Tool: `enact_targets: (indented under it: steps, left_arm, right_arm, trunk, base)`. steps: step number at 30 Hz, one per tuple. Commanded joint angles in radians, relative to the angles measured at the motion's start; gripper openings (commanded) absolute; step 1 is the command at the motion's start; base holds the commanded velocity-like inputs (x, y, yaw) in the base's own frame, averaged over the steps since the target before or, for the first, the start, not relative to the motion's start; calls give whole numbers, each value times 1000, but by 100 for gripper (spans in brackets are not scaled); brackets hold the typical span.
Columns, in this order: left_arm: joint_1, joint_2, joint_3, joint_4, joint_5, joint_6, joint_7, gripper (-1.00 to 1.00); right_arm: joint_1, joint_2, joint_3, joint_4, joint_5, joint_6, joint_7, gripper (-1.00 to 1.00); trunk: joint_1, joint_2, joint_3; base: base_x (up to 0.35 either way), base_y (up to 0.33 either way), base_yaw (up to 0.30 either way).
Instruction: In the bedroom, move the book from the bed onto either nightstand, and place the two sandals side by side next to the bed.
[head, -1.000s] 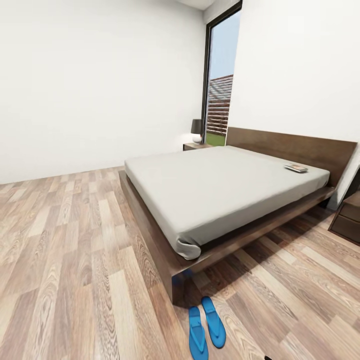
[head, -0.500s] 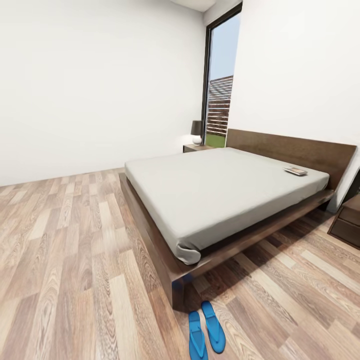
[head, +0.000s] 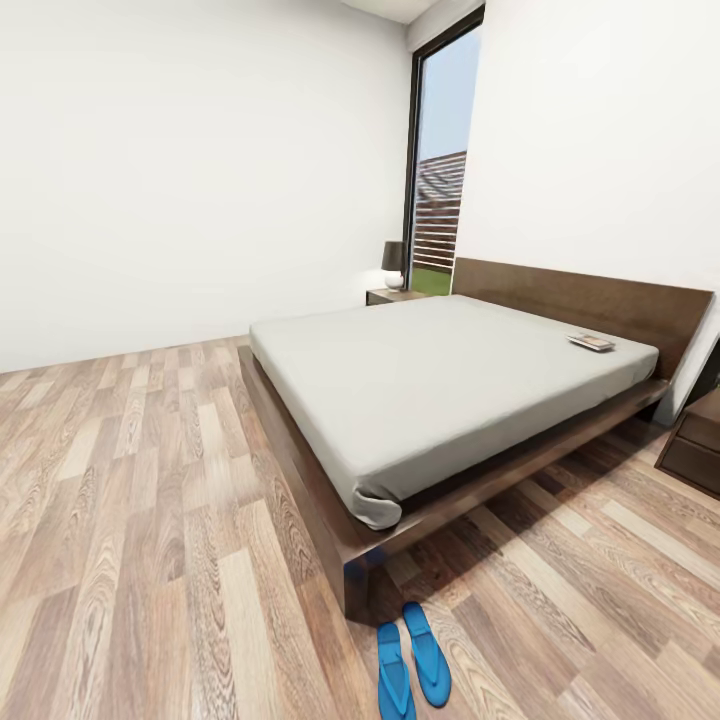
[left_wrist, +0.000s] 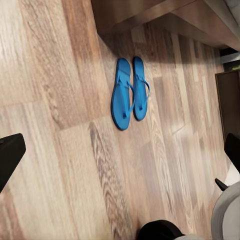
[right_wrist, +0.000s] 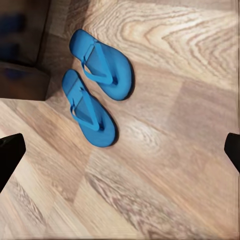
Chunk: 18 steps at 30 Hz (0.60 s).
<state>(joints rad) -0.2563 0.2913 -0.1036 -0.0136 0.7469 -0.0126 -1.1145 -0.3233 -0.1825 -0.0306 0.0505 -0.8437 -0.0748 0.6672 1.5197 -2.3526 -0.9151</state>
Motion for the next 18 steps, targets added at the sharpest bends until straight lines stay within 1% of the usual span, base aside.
enact_targets:
  steps: [1, 6, 9, 12, 13, 14, 18]
  left_arm:
    - [0, 0, -8, 1, 8, -1, -2, 100]
    - [1, 1, -7, 1, 8, 3, -1, 100]
    - [1, 1, -8, 0, 8, 7, 11, 100]
    - [1, 1, -8, 0, 8, 9, 44, 100]
    - [1, 0, -8, 0, 8, 11, 73, 100]
    - [1, -1, -8, 0, 8, 11, 86, 100]
    - [0, -8, -7, 0, 9, 11, 123, 100]
  right_arm:
    - [0, 0, -3, 5, 2, -7, 5, 100]
    - [7, 0, -3, 5, 0, -8, 3, 100]
    - [10, 0, -3, 5, -2, -8, 2, 100]
    - [13, 1, -3, 5, -4, -8, 0, 100]
    - [13, 1, -3, 5, -5, -6, -3, 100]
    - [14, 1, -3, 5, -6, -5, -5, 100]
    - [15, 0, -4, 5, -7, -2, -11, 100]
  trunk:
    - [0, 0, -1]
    - [0, 0, -1]
    - [0, 0, -1]
    - [0, 0, -1]
    - [0, 0, -1]
    - [0, 0, -1]
    - [0, 0, 0]
  base:
    - [0, 0, 0]
    - [0, 0, 0]
    - [0, 0, 0]
    - [0, 0, 0]
    - [0, 0, 0]
    - [0, 0, 0]
    - [0, 0, -6]
